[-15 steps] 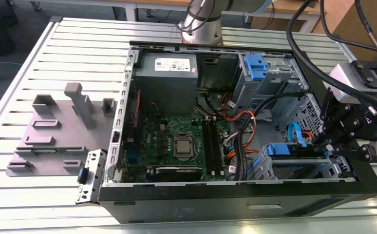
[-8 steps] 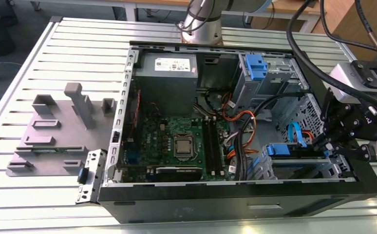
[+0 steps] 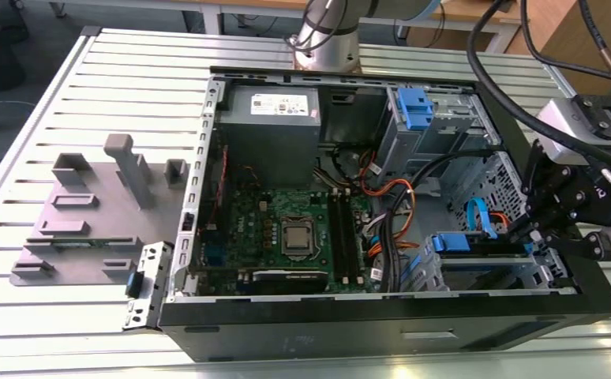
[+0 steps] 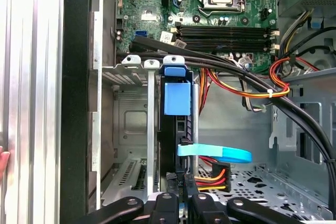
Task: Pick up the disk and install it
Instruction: 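Insert the second disk wire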
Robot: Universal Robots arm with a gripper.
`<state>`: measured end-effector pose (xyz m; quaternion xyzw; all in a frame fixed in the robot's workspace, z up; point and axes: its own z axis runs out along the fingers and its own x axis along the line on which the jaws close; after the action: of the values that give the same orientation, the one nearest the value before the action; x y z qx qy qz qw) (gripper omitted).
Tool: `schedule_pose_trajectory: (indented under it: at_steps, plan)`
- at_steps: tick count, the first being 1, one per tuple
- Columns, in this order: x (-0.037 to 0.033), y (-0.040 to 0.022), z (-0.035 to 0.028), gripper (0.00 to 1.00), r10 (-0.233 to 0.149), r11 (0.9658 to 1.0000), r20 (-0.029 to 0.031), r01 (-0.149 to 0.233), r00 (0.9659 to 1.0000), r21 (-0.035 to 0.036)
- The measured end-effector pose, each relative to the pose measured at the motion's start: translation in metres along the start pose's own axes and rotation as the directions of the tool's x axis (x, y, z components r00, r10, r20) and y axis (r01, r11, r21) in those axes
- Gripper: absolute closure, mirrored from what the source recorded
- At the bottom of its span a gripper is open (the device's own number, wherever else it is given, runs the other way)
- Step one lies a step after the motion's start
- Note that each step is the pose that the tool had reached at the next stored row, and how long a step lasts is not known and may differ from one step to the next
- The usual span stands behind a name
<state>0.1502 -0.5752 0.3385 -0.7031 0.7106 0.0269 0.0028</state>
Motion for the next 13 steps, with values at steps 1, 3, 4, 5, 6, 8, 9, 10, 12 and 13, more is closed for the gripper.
schedule_pose_trajectory:
  at_steps: [1, 3, 4, 5, 6, 8, 9, 10, 12, 13]
  plan:
    - [-0.0001, 0.0001, -0.0018, 0.84, 0.0, 1.0, 0.0001, 0.0, 1.0, 0.0]
    - [-0.0001, 0.0001, -0.0027, 0.84, 0.0, 1.0, 0.0002, 0.0, 1.0, 0.0]
    - [-0.0001, 0.0002, -0.0027, 0.84, 0.0, 1.0, 0.0002, 0.0, 1.0, 0.0]
    - [-0.0001, 0.001, -0.0026, 0.84, 0.0, 1.0, 0.0012, 0.0, 1.0, 0.0003]
    - [-0.0002, 0.0025, -0.0027, 0.84, 0.0, 1.0, 0.0015, 0.0, 1.0, 0.0009]
    - [-0.0002, 0.0061, -0.002, 0.84, 0.0, 1.0, 0.0026, 0.0, 1.0, 0.0022]
    - [-0.0002, 0.0064, -0.0016, 0.84, 0.0, 1.0, 0.003, 0.0, 1.0, 0.0023]
    - [-0.0003, 0.0064, -0.0012, 0.84, 0.0, 1.0, 0.0032, 0.0, 1.0, 0.0023]
    - [-0.0009, 0.0065, -0.0003, 0.84, 0.0, 1.0, 0.0037, 0.0, 1.0, 0.0023]
    - [-0.002, 0.0067, 0.0001, 0.84, 0.0, 1.0, 0.0037, 0.0, 1.0, 0.0023]
